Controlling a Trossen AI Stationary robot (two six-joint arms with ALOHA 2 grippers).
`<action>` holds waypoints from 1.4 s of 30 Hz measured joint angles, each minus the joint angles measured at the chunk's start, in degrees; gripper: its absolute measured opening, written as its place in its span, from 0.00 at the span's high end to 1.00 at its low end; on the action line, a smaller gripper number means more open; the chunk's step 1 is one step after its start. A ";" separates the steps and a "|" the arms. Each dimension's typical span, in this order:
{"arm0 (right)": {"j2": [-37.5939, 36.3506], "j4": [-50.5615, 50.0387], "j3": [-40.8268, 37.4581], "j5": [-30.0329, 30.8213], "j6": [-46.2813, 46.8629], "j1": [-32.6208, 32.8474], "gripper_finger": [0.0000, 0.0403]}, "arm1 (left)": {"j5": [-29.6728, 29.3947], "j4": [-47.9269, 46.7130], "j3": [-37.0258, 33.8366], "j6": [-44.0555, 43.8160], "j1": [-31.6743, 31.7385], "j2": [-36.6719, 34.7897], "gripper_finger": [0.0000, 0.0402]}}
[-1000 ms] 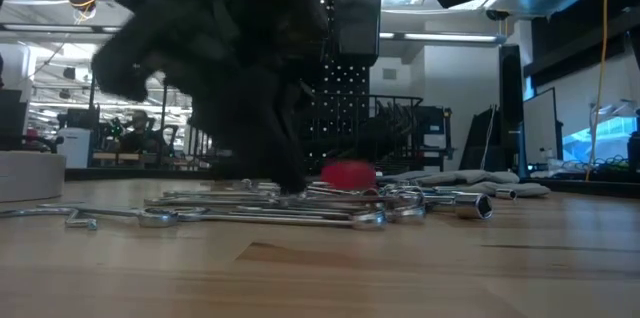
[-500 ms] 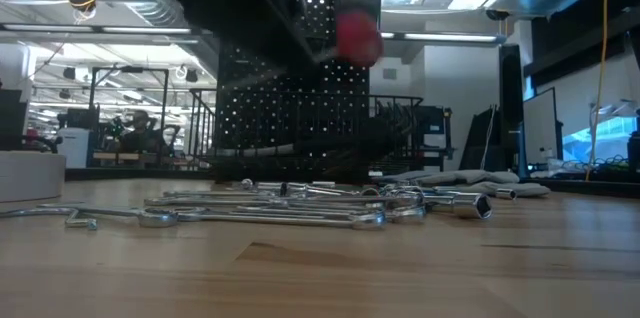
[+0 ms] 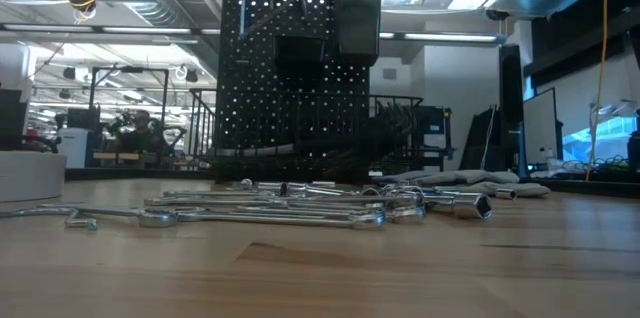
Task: Hang tools onto peg board
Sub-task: Hang the red allen wrench on the peg board
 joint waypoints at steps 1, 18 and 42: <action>0.00 -0.61 0.00 0.14 0.94 0.00 0.50 | 0.00 3.09 -1.92 0.72 0.13 -0.44 0.99; 0.00 11.13 -7.63 2.31 12.41 -7.04 0.50 | -21.79 29.83 -18.51 -2.03 1.40 -5.92 1.00; 6.41 66.14 -11.76 -3.74 -6.64 -20.92 0.50 | -33.36 30.70 -18.49 -2.50 1.33 -5.88 1.00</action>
